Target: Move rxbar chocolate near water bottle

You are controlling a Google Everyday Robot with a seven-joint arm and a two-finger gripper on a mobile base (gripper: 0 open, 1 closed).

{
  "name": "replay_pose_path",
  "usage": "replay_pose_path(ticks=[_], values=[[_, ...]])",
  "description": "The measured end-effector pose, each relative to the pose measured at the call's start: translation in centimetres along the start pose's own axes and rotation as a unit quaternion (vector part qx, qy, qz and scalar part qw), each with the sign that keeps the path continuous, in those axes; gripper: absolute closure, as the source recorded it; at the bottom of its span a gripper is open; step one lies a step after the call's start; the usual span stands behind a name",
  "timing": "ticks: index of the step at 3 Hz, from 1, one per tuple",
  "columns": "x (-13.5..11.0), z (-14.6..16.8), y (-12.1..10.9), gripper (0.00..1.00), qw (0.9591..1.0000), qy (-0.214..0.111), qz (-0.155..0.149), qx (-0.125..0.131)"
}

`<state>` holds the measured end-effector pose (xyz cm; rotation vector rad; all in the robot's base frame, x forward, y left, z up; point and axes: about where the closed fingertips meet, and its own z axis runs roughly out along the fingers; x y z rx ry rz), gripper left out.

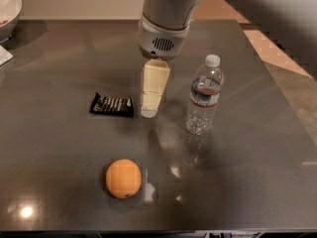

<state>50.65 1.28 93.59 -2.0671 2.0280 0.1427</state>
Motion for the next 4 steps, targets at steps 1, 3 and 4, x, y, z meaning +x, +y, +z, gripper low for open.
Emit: replay_pose_path(ticks=[1,3,4], values=[[-1.8,2.7,-0.7,0.00,0.9997,0.023,0.004,0.001],[-4.5,7.1,-1.6,0.00,0.9983,0.058,0.003,-0.009],[-5.4,8.9,-2.0,0.00,0.9975,0.068,0.002,-0.020]])
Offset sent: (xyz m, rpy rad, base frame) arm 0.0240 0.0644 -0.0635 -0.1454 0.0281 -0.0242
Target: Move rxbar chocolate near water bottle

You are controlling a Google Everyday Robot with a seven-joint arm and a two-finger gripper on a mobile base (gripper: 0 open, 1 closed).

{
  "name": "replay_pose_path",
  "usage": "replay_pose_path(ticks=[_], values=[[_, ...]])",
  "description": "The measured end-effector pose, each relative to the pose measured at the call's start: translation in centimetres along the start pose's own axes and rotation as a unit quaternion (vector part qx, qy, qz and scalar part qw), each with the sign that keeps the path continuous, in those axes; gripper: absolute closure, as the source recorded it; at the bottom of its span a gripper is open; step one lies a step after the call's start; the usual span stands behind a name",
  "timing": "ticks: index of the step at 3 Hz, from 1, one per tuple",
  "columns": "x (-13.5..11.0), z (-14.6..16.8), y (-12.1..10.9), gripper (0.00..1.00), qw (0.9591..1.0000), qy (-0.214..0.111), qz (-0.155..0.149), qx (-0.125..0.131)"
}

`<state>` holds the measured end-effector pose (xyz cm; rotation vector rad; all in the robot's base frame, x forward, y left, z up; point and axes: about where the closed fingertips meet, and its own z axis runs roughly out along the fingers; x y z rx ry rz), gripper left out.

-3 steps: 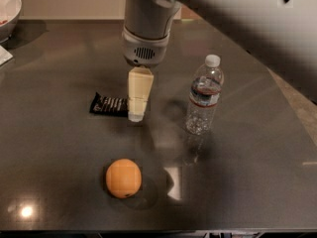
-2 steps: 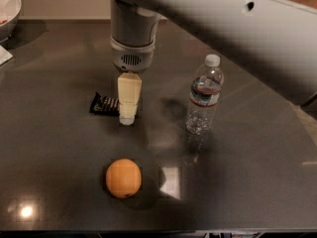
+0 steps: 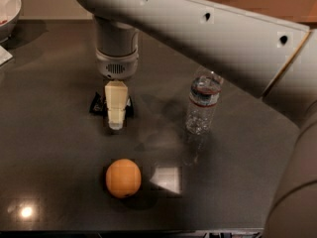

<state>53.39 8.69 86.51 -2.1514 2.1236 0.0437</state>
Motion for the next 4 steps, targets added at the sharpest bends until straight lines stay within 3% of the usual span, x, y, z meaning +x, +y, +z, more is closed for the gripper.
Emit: replay_pose_path(ticks=[2,4], values=[[-1.5,3.1,-1.2,0.00,0.9996,0.017,0.008,-0.021],[-1.8,4.5,-2.0,0.41,0.9991,0.030,0.019,-0.022]])
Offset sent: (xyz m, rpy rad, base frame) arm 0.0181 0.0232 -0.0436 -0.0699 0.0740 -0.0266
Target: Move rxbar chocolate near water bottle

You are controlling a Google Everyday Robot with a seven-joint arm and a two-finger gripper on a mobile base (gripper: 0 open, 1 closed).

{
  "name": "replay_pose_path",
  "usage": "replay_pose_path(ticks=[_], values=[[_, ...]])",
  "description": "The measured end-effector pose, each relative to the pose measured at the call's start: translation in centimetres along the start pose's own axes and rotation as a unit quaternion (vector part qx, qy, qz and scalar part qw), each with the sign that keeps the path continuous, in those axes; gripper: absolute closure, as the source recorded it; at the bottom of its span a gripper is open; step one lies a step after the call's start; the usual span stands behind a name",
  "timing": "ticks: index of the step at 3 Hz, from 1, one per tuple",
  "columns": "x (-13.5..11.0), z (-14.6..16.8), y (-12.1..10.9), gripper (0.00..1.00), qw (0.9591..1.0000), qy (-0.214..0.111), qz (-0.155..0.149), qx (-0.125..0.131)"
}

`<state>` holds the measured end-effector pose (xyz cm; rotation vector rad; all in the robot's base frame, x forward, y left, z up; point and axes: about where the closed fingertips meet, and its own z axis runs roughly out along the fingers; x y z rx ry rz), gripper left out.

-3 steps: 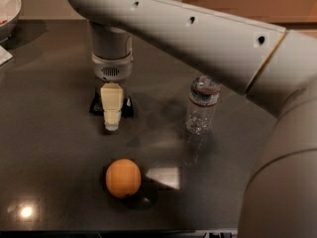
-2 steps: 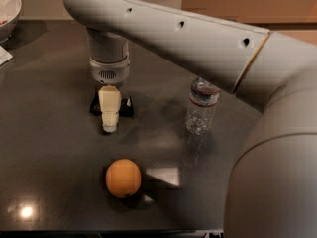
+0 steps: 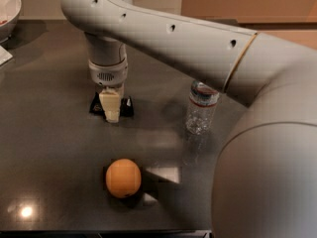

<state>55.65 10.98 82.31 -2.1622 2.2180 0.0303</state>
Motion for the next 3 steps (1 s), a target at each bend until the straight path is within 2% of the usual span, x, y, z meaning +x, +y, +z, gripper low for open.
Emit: replay_pose_path(ticks=[2,3], values=[[0.1,-0.3,-0.3,0.87,1.0000,0.001,0.003,0.001],[2.4,-0.9,-1.2,1.00,0.9999,0.008,0.011,0.007]])
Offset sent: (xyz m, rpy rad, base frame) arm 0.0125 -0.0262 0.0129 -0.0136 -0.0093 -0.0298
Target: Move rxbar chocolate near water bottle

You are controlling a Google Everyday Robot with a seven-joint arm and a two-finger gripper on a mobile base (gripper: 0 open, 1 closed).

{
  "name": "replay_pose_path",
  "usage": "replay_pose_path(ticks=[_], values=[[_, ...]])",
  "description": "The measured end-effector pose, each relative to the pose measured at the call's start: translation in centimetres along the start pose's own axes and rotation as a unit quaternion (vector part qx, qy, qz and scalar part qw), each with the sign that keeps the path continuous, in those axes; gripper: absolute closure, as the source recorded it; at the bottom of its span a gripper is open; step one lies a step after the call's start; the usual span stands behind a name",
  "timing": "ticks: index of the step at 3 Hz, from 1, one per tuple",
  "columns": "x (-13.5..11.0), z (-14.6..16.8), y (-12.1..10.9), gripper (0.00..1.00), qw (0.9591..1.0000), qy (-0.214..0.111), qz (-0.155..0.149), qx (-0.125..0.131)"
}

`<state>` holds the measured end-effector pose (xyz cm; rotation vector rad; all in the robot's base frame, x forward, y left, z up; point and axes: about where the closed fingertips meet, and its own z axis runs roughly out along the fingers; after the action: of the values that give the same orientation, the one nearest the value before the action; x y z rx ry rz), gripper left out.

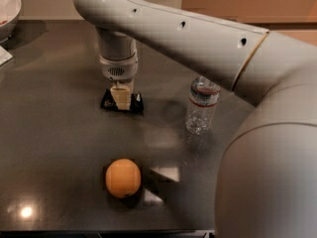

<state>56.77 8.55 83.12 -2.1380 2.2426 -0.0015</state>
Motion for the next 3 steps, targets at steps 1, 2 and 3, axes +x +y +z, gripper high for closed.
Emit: replay_pose_path(ticks=[1,2,3], values=[[2.7,-0.7,-1.1,1.00,0.9999,0.009,0.011,0.006],[4.6,-1.2,-1.9,1.00,0.9997,0.015,0.020,0.009],[5.7,-1.4,-2.5,1.00,0.9995,0.017,0.024,0.011]])
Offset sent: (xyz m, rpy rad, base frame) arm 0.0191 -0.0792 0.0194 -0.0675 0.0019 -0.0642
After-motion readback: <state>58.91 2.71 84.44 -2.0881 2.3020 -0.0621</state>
